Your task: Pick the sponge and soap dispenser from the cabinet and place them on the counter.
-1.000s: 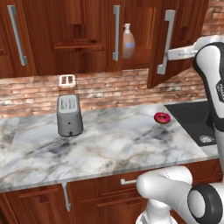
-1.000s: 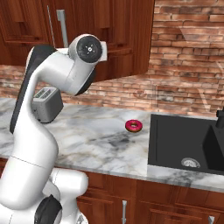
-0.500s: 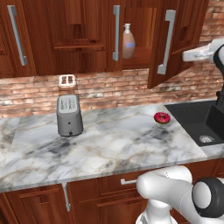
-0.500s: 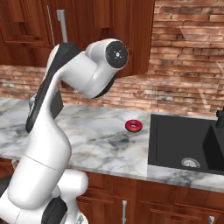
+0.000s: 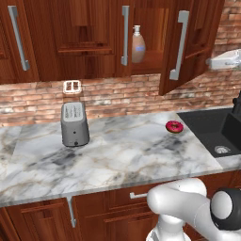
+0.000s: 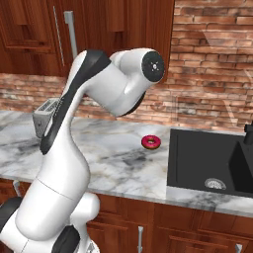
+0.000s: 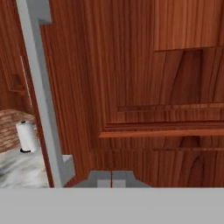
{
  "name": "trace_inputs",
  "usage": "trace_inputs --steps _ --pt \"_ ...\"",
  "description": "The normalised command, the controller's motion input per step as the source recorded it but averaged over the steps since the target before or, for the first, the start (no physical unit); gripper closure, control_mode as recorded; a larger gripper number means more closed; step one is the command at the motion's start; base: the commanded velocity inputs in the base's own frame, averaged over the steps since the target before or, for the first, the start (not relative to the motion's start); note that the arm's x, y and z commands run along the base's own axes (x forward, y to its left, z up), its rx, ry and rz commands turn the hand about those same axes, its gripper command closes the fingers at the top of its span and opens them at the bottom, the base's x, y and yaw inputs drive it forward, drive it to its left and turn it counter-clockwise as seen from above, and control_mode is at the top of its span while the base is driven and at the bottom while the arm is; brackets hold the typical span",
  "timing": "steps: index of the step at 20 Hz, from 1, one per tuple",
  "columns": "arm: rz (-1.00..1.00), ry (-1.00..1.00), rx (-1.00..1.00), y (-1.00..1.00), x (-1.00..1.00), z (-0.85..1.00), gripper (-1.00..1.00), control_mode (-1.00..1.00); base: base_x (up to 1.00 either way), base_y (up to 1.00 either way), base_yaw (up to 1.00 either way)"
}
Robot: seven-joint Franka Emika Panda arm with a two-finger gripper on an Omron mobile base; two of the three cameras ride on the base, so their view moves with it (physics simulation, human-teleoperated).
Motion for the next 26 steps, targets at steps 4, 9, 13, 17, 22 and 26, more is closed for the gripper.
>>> trace_inputs --steps 4,9,13,17,22,26 --pt "0.01 -0.03 0.0 0.35 -0.44 0.0 1.0 -1.0 0.0 0.0 0.0" --pt "0.0 -0.04 -0.01 0.44 -0.46 0.0 1.0 -1.0 0.0 0.0 0.0" --pt "0.0 -0.01 -0.03 0.49 -0.45 0.0 1.0 -1.0 0.0 0.0 0.0" --pt "0.0 0.0 -0.05 0.46 -0.39 0.0 1.0 -1.0 0.0 0.0 0.0" --pt "0.0 0.0 -0.08 0.65 -0.32 0.0 1.0 -1.0 0.0 0.0 0.0" --pt "0.0 0.0 -0.12 0.85 -0.06 0.0 -1.0 -1.0 0.0 0.0 0.0"
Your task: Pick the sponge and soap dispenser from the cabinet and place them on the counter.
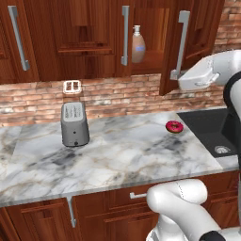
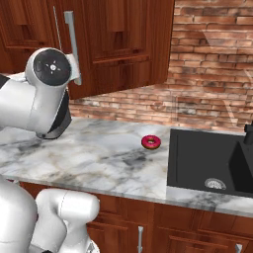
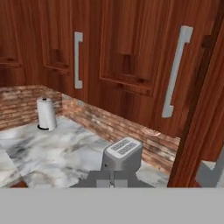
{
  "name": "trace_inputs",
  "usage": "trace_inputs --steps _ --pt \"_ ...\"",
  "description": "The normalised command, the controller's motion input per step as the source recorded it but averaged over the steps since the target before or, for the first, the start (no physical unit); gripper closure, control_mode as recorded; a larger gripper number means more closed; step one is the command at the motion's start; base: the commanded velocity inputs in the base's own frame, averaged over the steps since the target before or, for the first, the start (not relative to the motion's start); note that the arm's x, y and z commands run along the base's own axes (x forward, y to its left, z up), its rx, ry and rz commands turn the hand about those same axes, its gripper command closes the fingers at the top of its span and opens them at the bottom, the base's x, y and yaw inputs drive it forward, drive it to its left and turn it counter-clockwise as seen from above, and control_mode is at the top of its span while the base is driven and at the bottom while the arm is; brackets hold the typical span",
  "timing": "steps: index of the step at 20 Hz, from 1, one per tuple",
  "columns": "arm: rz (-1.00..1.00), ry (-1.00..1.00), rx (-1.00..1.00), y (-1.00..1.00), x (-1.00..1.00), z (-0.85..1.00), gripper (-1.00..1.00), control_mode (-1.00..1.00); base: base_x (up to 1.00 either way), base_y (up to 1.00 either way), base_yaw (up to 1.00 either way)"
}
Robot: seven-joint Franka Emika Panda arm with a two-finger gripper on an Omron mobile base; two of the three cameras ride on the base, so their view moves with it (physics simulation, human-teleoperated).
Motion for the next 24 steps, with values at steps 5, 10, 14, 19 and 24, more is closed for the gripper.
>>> trace_inputs --steps 5,10,14,19,24 --pt "0.0 0.0 -0.12 0.64 0.0 0.0 -1.0 -1.0 0.0 0.0 0.0" --pt "0.0 0.0 -0.15 0.46 0.0 0.01 -1.0 -1.0 0.0 0.0 0.0" --pt "0.0 -0.01 -0.17 0.29 0.0 0.0 -1.0 -1.0 0.0 0.0 0.0" --pt "0.0 -0.04 -0.2 0.14 0.0 0.0 -1.0 -1.0 0.0 0.0 0.0" --pt "0.0 -0.04 -0.21 0.01 0.0 0.14 -1.0 -1.0 0.0 0.0 0.0"
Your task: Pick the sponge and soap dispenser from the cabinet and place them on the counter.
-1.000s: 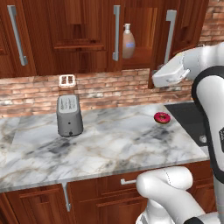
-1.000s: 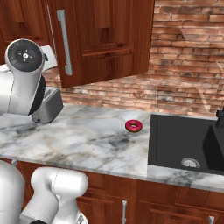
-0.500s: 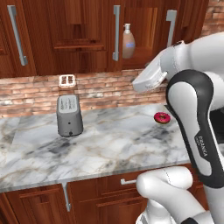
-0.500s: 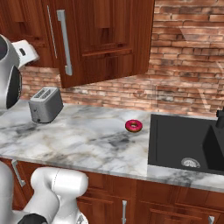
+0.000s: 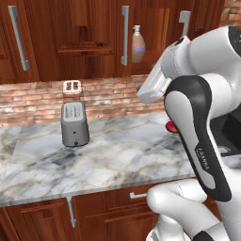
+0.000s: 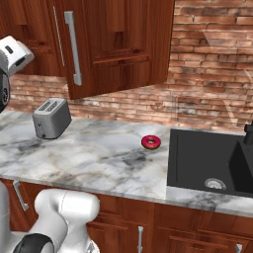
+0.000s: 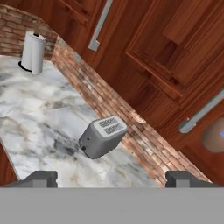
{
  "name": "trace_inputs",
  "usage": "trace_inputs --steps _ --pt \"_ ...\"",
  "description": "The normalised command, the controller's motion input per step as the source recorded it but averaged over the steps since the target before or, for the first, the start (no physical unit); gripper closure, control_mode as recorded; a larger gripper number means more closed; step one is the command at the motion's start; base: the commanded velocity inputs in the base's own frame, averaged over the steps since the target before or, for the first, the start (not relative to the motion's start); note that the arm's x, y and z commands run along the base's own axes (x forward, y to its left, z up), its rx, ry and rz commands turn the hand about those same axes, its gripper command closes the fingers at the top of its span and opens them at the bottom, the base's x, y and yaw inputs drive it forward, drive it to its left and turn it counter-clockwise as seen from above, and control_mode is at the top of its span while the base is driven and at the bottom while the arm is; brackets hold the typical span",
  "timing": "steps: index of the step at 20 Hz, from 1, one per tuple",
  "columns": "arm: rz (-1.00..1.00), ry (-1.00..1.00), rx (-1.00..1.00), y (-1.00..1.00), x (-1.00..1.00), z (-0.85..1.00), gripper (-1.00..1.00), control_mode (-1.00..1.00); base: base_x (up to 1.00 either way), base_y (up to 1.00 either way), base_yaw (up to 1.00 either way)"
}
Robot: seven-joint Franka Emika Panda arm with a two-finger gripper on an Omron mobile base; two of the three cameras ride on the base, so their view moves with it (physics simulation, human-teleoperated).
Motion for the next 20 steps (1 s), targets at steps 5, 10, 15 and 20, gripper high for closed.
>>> trace_inputs --steps 5,10,15,20 --pt "0.0 -0.02 -0.22 0.03 0.0 0.17 -1.0 -1.0 0.0 0.0 0.0" --pt "-0.04 -0.04 -0.19 0.01 0.0 0.1 -1.0 -1.0 0.0 0.0 0.0" --pt "-0.09 -0.03 -0.18 -0.02 0.18 -0.02 -1.0 -1.0 0.0 0.0 0.0" --pt "-0.07 -0.09 -0.2 0.0 0.31 -0.18 -1.0 -1.0 0.0 0.0 0.0"
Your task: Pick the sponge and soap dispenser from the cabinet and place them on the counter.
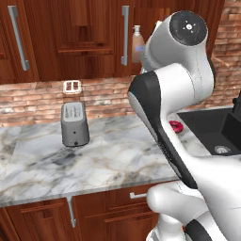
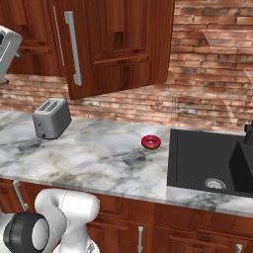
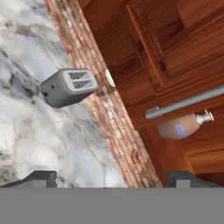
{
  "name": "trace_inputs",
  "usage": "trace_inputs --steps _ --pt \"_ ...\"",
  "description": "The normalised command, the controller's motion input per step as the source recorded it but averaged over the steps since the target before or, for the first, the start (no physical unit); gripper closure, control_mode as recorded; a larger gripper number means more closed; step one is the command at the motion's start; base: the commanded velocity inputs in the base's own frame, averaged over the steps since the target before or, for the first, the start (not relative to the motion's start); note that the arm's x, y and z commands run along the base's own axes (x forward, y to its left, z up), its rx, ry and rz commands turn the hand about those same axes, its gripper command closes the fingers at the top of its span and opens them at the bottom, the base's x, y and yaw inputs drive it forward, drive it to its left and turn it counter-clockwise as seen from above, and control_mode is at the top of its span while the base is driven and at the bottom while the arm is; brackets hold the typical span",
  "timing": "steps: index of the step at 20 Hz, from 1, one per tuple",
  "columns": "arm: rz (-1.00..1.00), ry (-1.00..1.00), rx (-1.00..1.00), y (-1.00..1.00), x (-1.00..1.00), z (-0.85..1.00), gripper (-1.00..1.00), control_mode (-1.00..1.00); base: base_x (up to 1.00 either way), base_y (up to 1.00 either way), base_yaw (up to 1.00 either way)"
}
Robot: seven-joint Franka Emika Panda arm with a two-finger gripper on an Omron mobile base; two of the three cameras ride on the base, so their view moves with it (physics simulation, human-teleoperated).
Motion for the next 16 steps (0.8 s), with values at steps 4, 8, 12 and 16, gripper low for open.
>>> trace_inputs --steps 4,8,12,16 --pt "-0.1 -0.03 -0.04 -0.01 0.25 -0.05 -1.0 -1.0 0.0 0.0 0.0" --pt "-0.19 0.0 0.0 -0.07 0.2 0.0 -1.0 -1.0 0.0 0.0 0.0" --pt "-0.24 0.0 0.0 0.0 0.21 0.0 -1.0 -1.0 0.0 0.0 0.0" --pt "-0.26 0.02 0.0 0.01 0.28 0.0 -1.0 -1.0 0.0 0.0 0.0"
